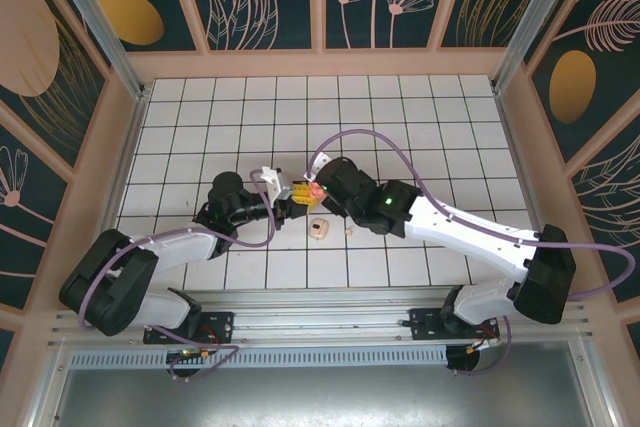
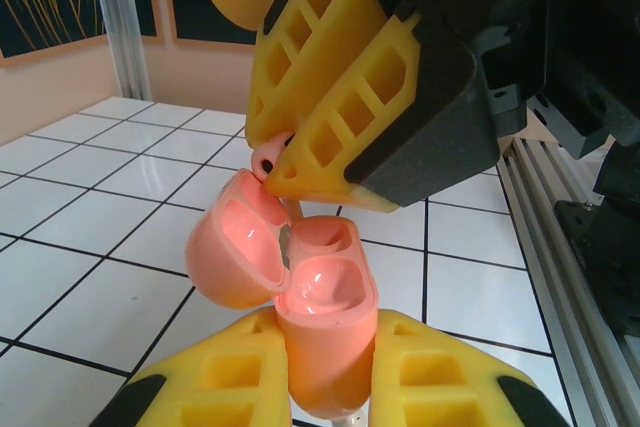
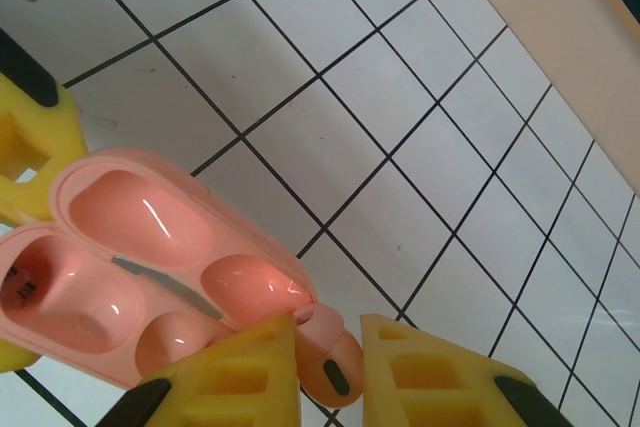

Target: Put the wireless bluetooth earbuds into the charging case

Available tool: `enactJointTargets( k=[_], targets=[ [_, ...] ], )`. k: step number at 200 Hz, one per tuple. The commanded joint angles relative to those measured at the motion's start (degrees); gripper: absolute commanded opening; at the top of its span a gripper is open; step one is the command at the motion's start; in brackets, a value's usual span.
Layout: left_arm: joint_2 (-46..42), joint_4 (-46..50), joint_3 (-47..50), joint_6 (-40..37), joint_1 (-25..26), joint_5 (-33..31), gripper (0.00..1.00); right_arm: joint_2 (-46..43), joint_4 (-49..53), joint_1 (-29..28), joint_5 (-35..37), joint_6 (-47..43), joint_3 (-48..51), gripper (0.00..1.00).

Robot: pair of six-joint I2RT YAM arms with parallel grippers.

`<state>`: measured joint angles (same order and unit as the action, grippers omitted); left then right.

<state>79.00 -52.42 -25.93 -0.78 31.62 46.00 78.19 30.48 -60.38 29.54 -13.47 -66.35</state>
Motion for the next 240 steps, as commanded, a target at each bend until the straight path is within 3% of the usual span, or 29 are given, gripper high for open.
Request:
enactJointTargets(
  k=[1,31,46,90,125,179,240],
  targets=[
    [-1.4,-3.0,-1.4,0.2,0.2,0.7,0.06,0.9,0.2,-1.4,-0.6,-0.7,-1.5,0.18],
    [-1.7,-0.2,-1.0,-2.7,0.2,-1.4,0.06,0.1,1.9,-0.5,-0.4,1.0,-1.4,0.18],
    [-1.2,-0.2,0.2,-3.6,0.2,-5.5,0.06,-0.4,4.8,1.7,-2.5,3.0,-1.6,0.18],
    [-0.8,0.7,2.9,-4.4,0.3,-13.3,0.06,-0.8,11.0,13.0,-16.8,6.5,-1.1,0.19],
    [-3.4,2.8,4.9,-3.5,0.2,-19.8,0.06,4.3,8.1,19.5,-23.4,6.1,2.4,0.19],
    [-5.2,5.5,4.5,-4.9,0.3,-20.6,0.07,17.8,9.0,24.4,-28.4,4.7,1.6,0.19],
    [-5.5,5.8,4.4,-5.2,0.3,-20.8,0.06,27.4,14.1,27.4,-33.2,2.1,-0.9,0.19]
  ],
)
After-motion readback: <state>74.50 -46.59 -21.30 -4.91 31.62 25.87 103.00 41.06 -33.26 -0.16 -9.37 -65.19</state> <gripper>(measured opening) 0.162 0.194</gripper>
